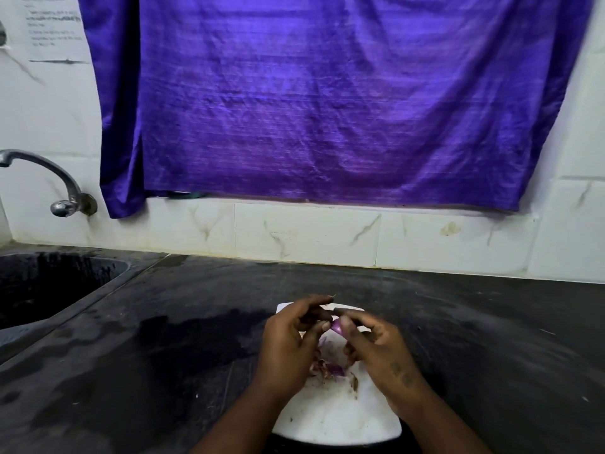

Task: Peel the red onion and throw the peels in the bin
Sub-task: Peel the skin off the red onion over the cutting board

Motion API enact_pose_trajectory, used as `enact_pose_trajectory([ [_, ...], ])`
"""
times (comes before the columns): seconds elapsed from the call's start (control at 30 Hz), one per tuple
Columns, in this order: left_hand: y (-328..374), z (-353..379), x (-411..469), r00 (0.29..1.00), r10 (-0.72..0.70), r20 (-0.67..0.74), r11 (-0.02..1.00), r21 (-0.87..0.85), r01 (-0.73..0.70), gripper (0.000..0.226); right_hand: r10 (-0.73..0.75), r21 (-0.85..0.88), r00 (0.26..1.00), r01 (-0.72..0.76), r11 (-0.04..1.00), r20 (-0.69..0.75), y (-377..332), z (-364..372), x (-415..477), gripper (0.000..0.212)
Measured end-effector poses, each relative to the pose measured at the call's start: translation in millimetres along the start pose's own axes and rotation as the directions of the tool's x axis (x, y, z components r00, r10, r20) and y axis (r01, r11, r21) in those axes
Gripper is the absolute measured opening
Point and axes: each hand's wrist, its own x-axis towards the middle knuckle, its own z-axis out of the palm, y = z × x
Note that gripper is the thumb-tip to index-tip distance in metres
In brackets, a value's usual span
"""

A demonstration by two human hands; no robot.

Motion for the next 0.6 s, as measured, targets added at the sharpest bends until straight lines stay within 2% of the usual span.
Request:
enact_pose_trajectory([
  [0.07,-1.6,0.2,0.0,0.998,-0.056,-0.004,0.997,-0.046,0.056,0.043,-0.115,-0.165,0.993,0.119,0.979,0.033,4.0,-2.2,0.5,0.024],
  [0.17,-2.7,0.7,0.3,0.997,-0.071,0.020,0.996,-0.050,0.072,0.044,-0.181,-0.237,0.983,0.184,0.954,0.034,4.9,-3.5,0.5,0.035],
  [0.4,-4.6,-0.1,-3.4,0.987,0.093,0.128,0.953,0.277,-0.126,0.053,-0.266,-0.410,0.962,0.270,0.872,0.066,11.4,-9.6,0.0,0.033],
  [0.6,2.3,4.2,-5.3,0.980,0.166,0.113,0.895,0.400,-0.198,0.056,-0.309,-0.491,0.948,0.308,0.815,0.082,10.3,-7.9,-1.7,0.032],
])
